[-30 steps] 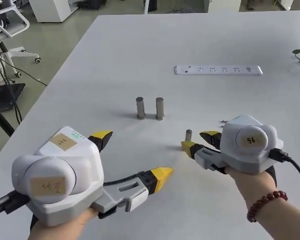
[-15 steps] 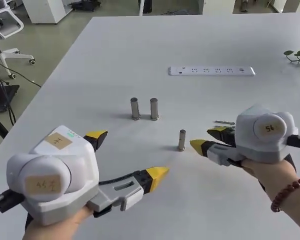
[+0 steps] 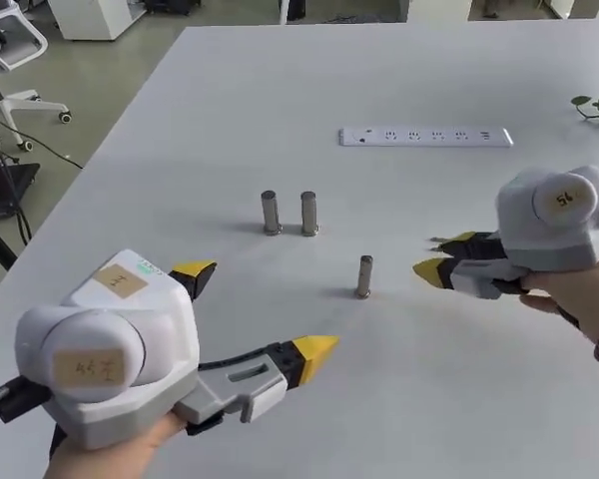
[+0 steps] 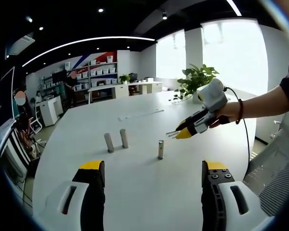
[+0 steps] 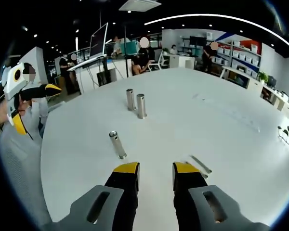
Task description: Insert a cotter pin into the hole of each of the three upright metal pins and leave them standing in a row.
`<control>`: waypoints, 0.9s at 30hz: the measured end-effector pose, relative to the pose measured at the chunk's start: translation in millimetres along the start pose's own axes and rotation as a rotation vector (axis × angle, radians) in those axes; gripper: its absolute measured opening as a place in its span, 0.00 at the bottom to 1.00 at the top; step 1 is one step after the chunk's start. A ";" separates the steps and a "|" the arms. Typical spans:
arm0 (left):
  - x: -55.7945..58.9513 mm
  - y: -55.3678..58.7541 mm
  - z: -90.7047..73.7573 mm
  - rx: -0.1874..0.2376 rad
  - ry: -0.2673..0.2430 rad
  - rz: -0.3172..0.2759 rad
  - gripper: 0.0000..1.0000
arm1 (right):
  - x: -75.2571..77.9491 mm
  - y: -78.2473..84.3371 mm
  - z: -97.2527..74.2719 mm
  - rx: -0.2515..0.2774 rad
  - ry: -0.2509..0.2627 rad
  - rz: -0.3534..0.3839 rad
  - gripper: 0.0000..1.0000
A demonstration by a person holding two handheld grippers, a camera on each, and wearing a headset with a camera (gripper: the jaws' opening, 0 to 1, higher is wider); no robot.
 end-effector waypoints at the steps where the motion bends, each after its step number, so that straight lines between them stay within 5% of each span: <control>1: 0.0 0.3 0.0 -0.001 0.000 0.000 0.82 | 1.9 -0.2 0.2 -0.007 -0.002 -0.006 0.22; 3: -0.4 1.8 -0.1 -0.005 -0.002 -0.002 0.82 | 16.8 -1.2 7.3 -0.031 -0.004 -0.021 0.21; 13: -2.8 5.4 0.7 -0.015 -0.005 -0.008 0.82 | 42.4 8.2 11.8 -0.148 -0.053 -0.044 0.19; 27: -5.4 9.4 2.3 -0.025 -0.006 -0.012 0.81 | 51.6 17.2 23.7 -0.275 -0.117 -0.062 0.15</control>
Point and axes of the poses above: the centre of the closed fingertips' face, and the gripper's own axes: z roughly forward along the fingers, x roughly to its right, y roughly out of its underside, the point moved 5 cm from there along -z, roughly backward along the fingers, and after that the axes turned 8 degrees about x, right-handed, at the moved point
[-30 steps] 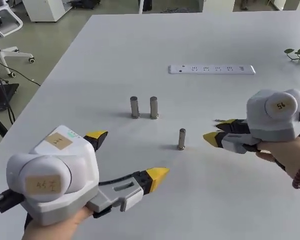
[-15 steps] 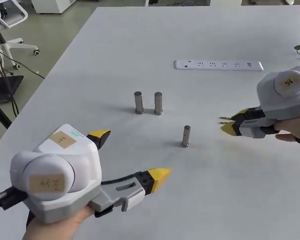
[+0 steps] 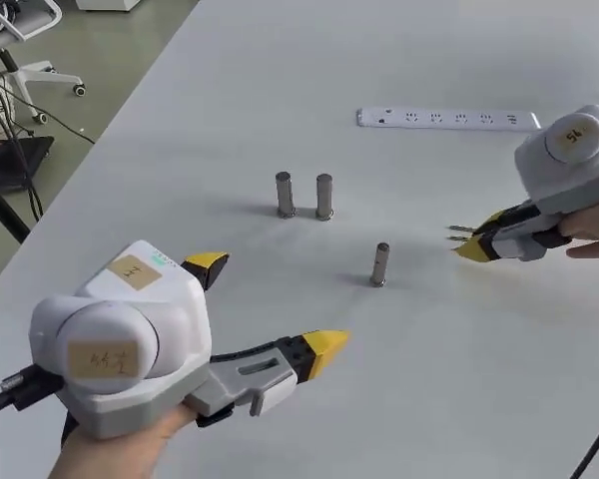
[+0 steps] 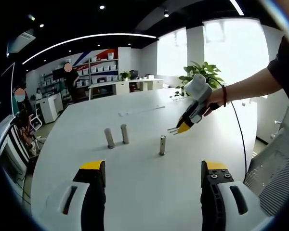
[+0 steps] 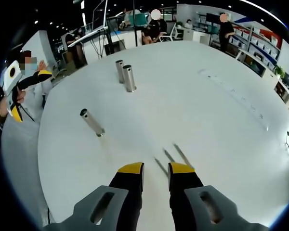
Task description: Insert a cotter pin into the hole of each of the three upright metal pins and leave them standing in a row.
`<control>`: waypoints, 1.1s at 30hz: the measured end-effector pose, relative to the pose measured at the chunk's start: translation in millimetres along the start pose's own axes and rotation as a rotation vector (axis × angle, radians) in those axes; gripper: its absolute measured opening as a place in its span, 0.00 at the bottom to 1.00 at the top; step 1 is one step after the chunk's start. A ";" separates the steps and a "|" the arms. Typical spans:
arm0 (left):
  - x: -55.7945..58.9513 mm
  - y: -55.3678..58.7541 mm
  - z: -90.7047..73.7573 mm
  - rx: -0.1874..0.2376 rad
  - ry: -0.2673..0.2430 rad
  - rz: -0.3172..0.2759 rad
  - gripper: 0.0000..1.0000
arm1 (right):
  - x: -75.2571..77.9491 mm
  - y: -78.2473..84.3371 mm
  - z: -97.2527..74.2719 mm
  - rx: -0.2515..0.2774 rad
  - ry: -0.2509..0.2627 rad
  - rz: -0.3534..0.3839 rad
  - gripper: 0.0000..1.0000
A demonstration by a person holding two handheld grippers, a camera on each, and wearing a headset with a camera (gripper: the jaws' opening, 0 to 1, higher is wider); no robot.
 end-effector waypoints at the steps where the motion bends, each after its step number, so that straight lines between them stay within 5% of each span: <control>1: -0.5 0.3 -0.1 -0.001 -0.001 0.000 0.81 | 0.0 1.3 -0.8 -0.011 -0.003 -0.002 0.15; 10: -2.8 3.1 -0.7 -0.006 -0.011 -0.009 0.80 | 5.4 10.4 -1.0 -0.120 -0.038 -0.048 0.12; 33: -12.2 4.3 -3.7 -0.013 -0.034 -0.010 0.80 | 15.9 9.2 5.6 -0.252 -0.121 -0.197 0.01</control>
Point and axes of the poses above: the centre of the closed fingertips' face, and the gripper's own axes: z roughly forward along the fingers, x roughly to its right, y roughly out of its underside, the point moved 5 cm from there along -z, roughly backward along the fingers, and after that the axes turned 8 degrees about x, right-handed, at the moved point
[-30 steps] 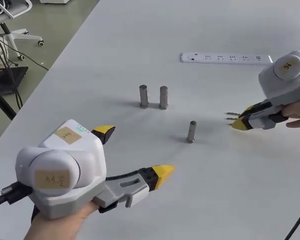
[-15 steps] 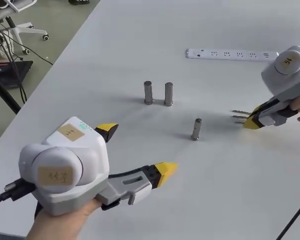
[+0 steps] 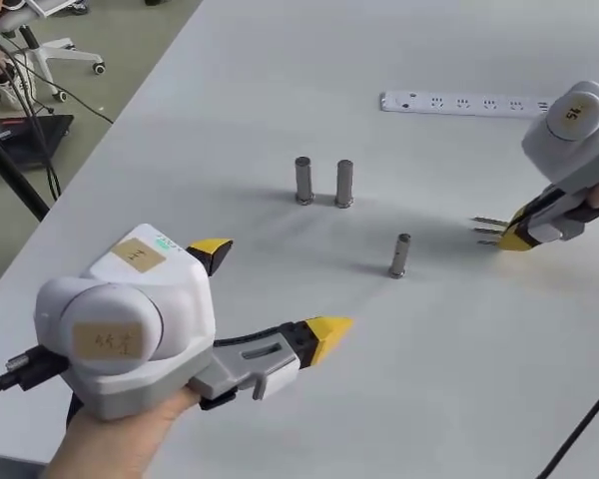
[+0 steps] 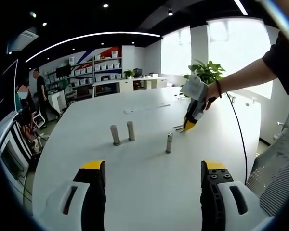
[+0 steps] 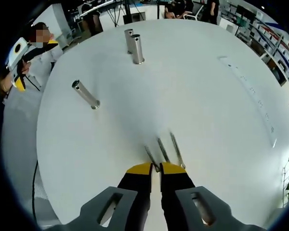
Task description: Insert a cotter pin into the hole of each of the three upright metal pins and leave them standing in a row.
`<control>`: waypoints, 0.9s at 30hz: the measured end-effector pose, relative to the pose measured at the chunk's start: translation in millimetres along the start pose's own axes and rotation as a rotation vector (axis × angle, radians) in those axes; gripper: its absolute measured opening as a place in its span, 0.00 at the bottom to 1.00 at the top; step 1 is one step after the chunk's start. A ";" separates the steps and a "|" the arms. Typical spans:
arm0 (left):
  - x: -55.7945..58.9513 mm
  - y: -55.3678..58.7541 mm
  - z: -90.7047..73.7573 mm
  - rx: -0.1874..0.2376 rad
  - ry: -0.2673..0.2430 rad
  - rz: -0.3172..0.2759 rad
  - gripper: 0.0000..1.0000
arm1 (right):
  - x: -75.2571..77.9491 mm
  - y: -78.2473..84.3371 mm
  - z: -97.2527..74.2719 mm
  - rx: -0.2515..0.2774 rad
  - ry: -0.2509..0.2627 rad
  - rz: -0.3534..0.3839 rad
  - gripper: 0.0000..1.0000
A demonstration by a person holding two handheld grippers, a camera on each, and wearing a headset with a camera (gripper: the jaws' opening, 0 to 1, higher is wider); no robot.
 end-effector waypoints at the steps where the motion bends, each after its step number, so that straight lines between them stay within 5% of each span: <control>1: 0.0 0.2 -0.2 0.000 -0.001 0.000 0.80 | -1.2 -0.4 0.1 -0.009 -0.006 -0.027 0.01; 13: 1.1 -0.4 0.2 -0.002 0.005 0.004 0.80 | 1.9 -2.7 1.5 -0.138 -0.018 -0.284 0.00; 27: 5.1 -4.5 -0.1 -0.003 0.026 0.003 0.78 | -5.6 -7.7 1.2 -0.146 -0.006 -0.276 0.00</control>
Point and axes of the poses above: the centre of the closed fingertips' face, and the gripper's own axes: z roughly forward along the fingers, x roughly to its right, y roughly out of its underside, the point moved 5 cm from there along -z, roughly backward along the fingers, and after that the axes turned 8 degrees about x, right-handed, at the moved point
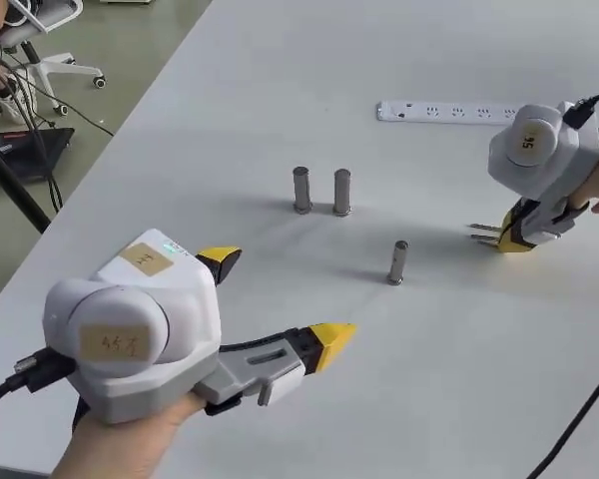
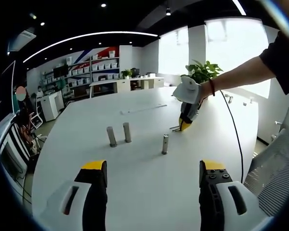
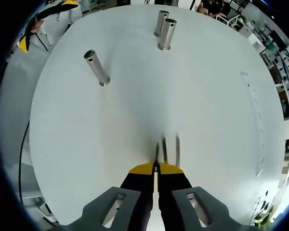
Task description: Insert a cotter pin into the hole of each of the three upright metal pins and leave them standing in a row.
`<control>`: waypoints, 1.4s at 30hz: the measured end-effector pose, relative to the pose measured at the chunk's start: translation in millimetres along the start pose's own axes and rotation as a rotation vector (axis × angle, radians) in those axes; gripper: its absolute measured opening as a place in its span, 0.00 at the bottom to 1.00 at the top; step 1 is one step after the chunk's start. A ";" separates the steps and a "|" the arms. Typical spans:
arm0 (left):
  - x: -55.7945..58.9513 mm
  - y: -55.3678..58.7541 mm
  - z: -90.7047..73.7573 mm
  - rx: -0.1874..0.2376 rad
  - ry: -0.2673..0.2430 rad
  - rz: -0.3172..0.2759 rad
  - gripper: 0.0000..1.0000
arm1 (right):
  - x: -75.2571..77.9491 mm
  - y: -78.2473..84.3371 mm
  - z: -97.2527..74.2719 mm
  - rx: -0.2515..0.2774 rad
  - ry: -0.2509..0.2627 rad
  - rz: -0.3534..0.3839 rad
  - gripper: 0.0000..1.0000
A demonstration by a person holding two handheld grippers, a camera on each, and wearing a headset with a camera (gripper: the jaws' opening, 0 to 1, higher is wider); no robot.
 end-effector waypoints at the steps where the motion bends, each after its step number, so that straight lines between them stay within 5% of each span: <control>1: -0.1 -0.8 -0.2 0.001 0.000 0.001 0.78 | -0.6 0.7 -1.0 0.000 0.003 -0.006 0.00; 18: 5.2 -12.2 7.5 -0.001 0.046 -0.004 0.74 | -17.5 -18.0 -25.2 0.115 0.040 -0.087 0.00; 24: 7.1 -17.2 16.0 -0.014 0.084 -0.028 0.66 | -31.8 -30.5 -39.4 0.151 0.053 -0.137 0.00; 26: 7.9 -19.3 19.0 -0.011 0.099 -0.035 0.62 | -26.1 -33.8 -39.8 0.164 0.061 -0.153 0.00; 42: 19.2 -30.5 49.5 -0.029 0.177 -0.094 0.41 | -79.5 -86.9 -73.4 0.298 0.074 -0.351 0.00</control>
Point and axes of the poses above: the centre of the closed fingertips' face, and the gripper's own axes: z roughly forward along the fingers, x roughly to its right, y roughly out of its underside, the point moved 5 cm from there along -z, roughly backward along the fingers, and after that the axes turned 8 degrees about x, right-handed, at the moved point
